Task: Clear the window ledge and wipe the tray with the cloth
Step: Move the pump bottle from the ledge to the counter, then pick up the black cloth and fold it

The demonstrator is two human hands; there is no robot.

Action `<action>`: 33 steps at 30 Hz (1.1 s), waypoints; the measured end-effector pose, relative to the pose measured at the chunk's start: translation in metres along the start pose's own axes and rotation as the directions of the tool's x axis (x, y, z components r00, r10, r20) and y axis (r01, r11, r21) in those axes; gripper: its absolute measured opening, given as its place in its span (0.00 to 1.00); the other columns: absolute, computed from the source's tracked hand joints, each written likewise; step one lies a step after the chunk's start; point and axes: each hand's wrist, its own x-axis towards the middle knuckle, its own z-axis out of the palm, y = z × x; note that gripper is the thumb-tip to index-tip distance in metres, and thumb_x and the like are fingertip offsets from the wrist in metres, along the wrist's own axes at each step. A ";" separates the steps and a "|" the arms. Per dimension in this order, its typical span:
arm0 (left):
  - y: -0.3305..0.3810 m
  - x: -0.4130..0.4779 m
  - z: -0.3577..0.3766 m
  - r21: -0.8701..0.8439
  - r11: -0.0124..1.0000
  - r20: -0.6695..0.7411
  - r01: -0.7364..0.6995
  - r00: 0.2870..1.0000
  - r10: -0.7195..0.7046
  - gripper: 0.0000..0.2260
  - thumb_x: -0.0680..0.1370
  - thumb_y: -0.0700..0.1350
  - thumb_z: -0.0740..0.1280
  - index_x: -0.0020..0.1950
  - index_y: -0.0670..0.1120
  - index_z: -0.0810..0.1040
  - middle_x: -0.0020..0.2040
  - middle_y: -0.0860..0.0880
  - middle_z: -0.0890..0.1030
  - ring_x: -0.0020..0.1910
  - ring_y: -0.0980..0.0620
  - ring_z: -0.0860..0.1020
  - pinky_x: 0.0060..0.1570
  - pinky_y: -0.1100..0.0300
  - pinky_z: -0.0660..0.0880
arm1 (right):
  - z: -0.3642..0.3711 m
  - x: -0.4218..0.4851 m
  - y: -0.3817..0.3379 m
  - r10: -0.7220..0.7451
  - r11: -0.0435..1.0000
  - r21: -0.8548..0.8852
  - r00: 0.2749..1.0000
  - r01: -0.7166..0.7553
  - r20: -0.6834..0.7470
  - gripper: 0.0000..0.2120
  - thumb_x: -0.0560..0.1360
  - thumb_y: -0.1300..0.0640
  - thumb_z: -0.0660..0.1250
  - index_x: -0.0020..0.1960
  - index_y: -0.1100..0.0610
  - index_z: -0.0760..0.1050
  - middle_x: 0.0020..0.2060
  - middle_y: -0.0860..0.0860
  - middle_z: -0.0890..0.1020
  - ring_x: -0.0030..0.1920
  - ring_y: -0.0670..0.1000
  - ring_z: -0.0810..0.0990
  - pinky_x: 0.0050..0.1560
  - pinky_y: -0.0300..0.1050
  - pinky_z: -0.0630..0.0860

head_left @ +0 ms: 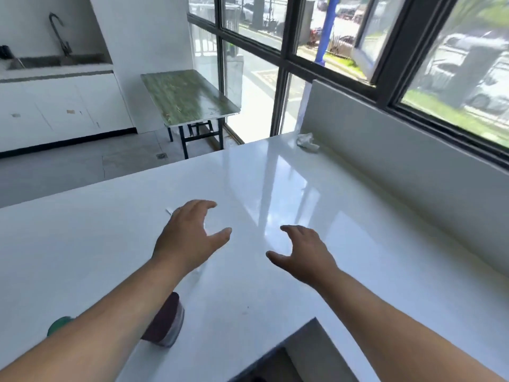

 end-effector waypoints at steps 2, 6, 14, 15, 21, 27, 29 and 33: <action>0.037 -0.009 0.021 0.003 0.998 0.148 -0.069 0.987 0.068 0.34 0.73 0.65 0.72 0.77 0.57 0.68 0.78 0.57 0.68 0.76 0.50 0.65 0.66 0.51 0.71 | -0.021 -0.041 0.021 0.015 0.996 -0.088 0.996 -0.023 -0.088 0.42 0.71 0.29 0.67 0.79 0.47 0.65 0.75 0.46 0.72 0.77 0.52 0.64 0.74 0.50 0.64; 0.120 -0.048 0.074 -0.052 0.973 0.322 -0.226 0.918 0.231 0.39 0.72 0.66 0.72 0.80 0.57 0.64 0.80 0.56 0.66 0.78 0.49 0.65 0.68 0.48 0.72 | -0.058 -0.135 0.085 0.135 0.967 -0.188 0.970 -0.174 -0.202 0.45 0.70 0.27 0.65 0.80 0.47 0.62 0.78 0.49 0.69 0.80 0.56 0.60 0.78 0.54 0.59; 0.268 -0.167 0.187 -0.169 0.866 0.567 -0.470 0.672 0.476 0.39 0.72 0.66 0.72 0.80 0.57 0.64 0.80 0.55 0.66 0.77 0.50 0.66 0.69 0.50 0.71 | -0.083 -0.348 0.221 0.529 0.813 -0.065 0.782 -0.578 -0.328 0.44 0.73 0.29 0.65 0.82 0.47 0.59 0.80 0.51 0.65 0.82 0.58 0.57 0.81 0.55 0.56; 0.285 -0.184 0.200 -0.175 0.850 0.591 -0.497 0.637 0.494 0.39 0.72 0.66 0.72 0.80 0.57 0.64 0.81 0.55 0.65 0.77 0.50 0.66 0.68 0.49 0.72 | -0.082 -0.376 0.236 0.573 0.784 -0.042 0.748 -0.619 -0.336 0.44 0.73 0.29 0.65 0.82 0.47 0.59 0.80 0.51 0.65 0.82 0.58 0.56 0.81 0.55 0.55; 0.373 -0.298 0.283 -0.221 0.755 0.691 -0.617 0.447 0.568 0.37 0.74 0.64 0.72 0.80 0.56 0.64 0.80 0.55 0.66 0.75 0.51 0.67 0.62 0.52 0.74 | -0.068 -0.530 0.322 0.768 0.597 0.058 0.549 -0.800 -0.330 0.39 0.74 0.34 0.67 0.80 0.49 0.62 0.76 0.49 0.70 0.78 0.55 0.63 0.76 0.51 0.62; 0.429 -0.398 0.354 -0.201 0.690 0.780 -0.695 0.313 0.542 0.33 0.74 0.63 0.70 0.77 0.57 0.67 0.76 0.56 0.71 0.69 0.53 0.73 0.53 0.55 0.73 | -0.034 -0.623 0.401 0.880 0.463 0.140 0.435 -0.875 -0.193 0.31 0.75 0.39 0.65 0.75 0.47 0.67 0.67 0.50 0.76 0.66 0.55 0.73 0.57 0.51 0.76; 0.441 -0.425 0.377 -0.182 0.693 0.820 -0.697 0.281 0.498 0.32 0.74 0.63 0.70 0.76 0.57 0.68 0.74 0.55 0.73 0.66 0.53 0.75 0.53 0.55 0.74 | -0.020 -0.637 0.427 0.881 0.469 0.142 0.452 -0.872 -0.138 0.29 0.75 0.39 0.65 0.74 0.47 0.69 0.63 0.49 0.77 0.64 0.55 0.74 0.54 0.50 0.76; 0.464 -0.467 0.422 -0.151 0.699 0.863 -0.699 0.252 0.438 0.31 0.72 0.58 0.70 0.75 0.57 0.70 0.69 0.56 0.76 0.62 0.53 0.77 0.53 0.54 0.77 | 0.002 -0.646 0.475 0.847 0.531 0.135 0.530 -0.836 -0.045 0.28 0.76 0.39 0.66 0.73 0.48 0.69 0.61 0.50 0.78 0.62 0.55 0.75 0.54 0.50 0.77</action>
